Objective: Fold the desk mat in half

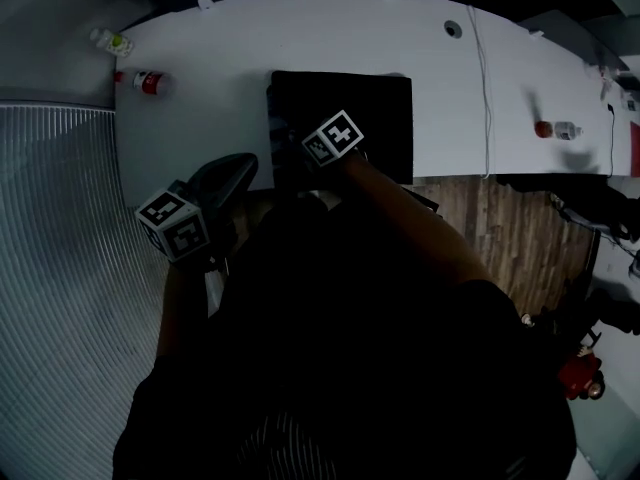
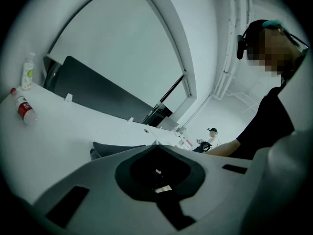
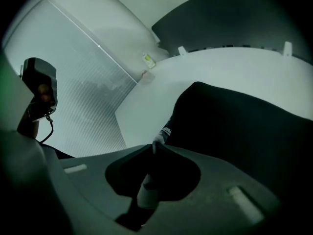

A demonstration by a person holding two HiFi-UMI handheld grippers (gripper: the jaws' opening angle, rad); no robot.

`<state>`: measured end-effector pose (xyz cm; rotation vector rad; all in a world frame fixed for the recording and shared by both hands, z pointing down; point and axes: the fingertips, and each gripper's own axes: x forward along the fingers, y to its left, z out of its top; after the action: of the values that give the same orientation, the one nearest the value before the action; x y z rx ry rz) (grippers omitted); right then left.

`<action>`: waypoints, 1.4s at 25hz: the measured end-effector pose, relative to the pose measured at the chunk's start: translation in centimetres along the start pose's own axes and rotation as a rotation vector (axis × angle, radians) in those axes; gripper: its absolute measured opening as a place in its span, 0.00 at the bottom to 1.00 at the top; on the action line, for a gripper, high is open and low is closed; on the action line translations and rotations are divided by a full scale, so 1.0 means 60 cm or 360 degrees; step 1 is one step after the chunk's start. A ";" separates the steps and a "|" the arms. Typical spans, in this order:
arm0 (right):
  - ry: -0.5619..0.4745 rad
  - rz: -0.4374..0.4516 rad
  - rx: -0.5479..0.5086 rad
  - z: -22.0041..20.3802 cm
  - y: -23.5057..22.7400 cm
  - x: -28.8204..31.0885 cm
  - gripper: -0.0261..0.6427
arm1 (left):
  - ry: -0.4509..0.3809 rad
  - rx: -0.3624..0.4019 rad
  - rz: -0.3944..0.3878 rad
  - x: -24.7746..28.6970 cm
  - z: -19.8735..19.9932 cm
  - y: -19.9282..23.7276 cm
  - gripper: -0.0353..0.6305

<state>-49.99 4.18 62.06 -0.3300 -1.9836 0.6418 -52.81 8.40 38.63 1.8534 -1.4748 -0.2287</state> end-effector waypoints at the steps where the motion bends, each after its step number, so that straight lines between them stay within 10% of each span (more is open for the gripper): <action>1: 0.0036 0.0036 -0.0001 -0.010 0.010 0.017 0.09 | 0.0003 -0.0014 0.0012 -0.005 -0.006 0.002 0.06; 9: -0.0263 0.0327 0.0293 -0.008 0.041 0.027 0.39 | 0.0072 -0.0057 0.0009 0.012 -0.019 0.016 0.06; 14: -0.0727 0.0567 0.0266 0.011 0.085 -0.145 0.15 | 0.0179 0.0046 -0.0148 0.069 -0.036 -0.010 0.06; 24: -0.1581 0.0051 0.0049 -0.013 0.113 -0.526 0.04 | 0.0197 0.0388 -0.0491 0.253 -0.018 -0.191 0.06; 35: -0.1731 -0.0292 0.0013 -0.189 0.055 -0.731 0.04 | 0.0255 0.0542 -0.0768 0.396 -0.035 -0.416 0.06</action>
<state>-19.25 -10.89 32.25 0.2915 -2.9822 0.7934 -24.87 -10.52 31.22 2.4288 -0.9833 -0.0542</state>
